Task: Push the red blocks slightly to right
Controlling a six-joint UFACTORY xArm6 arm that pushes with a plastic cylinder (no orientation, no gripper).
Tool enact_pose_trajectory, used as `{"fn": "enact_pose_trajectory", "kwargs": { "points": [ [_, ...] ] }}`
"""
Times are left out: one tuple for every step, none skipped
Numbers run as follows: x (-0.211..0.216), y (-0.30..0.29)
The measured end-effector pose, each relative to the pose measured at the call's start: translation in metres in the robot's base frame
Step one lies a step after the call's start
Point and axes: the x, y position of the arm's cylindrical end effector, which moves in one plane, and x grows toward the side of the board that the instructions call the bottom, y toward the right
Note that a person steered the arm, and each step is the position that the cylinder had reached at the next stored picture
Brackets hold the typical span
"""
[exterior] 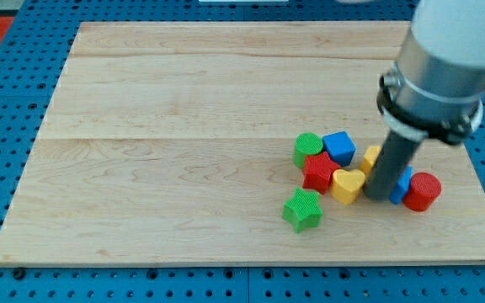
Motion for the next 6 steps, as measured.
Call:
{"fn": "enact_pose_trajectory", "kwargs": {
  "points": [
    [-0.049, -0.020],
    [-0.031, -0.020],
    [0.011, 0.009],
    [0.047, 0.008],
    [0.036, -0.042],
    [-0.034, -0.103]
  ]
}}
